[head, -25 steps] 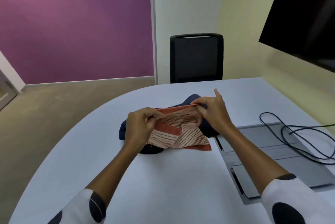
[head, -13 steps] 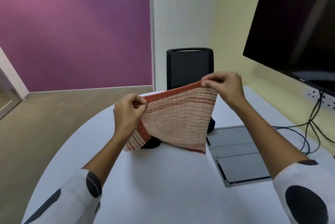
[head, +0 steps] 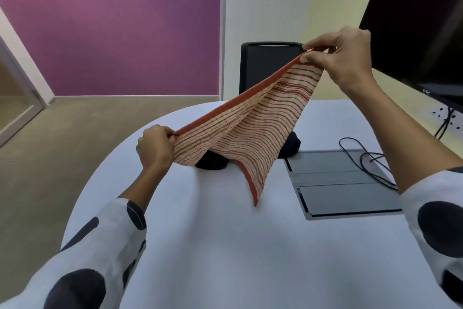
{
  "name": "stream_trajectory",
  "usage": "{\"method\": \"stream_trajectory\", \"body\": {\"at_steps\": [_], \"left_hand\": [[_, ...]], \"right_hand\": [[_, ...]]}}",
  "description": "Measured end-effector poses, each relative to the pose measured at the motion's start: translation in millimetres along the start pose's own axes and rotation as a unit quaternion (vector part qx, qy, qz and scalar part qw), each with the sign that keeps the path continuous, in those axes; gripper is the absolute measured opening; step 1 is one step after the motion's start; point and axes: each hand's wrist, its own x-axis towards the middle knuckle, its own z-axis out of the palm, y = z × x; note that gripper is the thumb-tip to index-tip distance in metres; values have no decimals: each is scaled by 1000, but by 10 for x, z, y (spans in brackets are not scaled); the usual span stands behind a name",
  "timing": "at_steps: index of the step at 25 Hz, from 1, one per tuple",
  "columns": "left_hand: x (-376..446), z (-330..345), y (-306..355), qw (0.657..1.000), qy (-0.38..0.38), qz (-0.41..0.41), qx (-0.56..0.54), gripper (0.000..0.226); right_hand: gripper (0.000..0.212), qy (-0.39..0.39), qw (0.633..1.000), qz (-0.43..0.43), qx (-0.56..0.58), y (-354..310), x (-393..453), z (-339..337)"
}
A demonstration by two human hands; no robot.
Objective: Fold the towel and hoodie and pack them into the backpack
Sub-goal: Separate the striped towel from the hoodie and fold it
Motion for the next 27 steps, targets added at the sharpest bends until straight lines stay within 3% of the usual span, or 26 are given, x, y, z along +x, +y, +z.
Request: {"method": "stream_trajectory", "body": {"at_steps": [5, 8, 10, 12, 22, 27], "left_hand": [[75, -108, -19, 996, 40, -62, 51, 23], [392, -79, 9, 989, 24, -118, -89, 19], [608, -55, 13, 964, -7, -155, -218, 16], [775, -69, 59, 944, -7, -173, -280, 22], [1012, -732, 723, 934, 62, -75, -343, 4], [186, -794, 449, 943, 37, -70, -322, 2]], "right_hand": [[17, 19, 996, 65, -61, 190, -51, 34], [8, 5, 987, 159, -2, 276, -77, 152], [12, 7, 968, 235, 82, 373, -89, 231], [17, 16, 953, 276, 121, 489, -76, 237], [19, 70, 935, 200, 283, 418, 6, -345], [19, 5, 939, 196, 283, 586, -603, -488]]}}
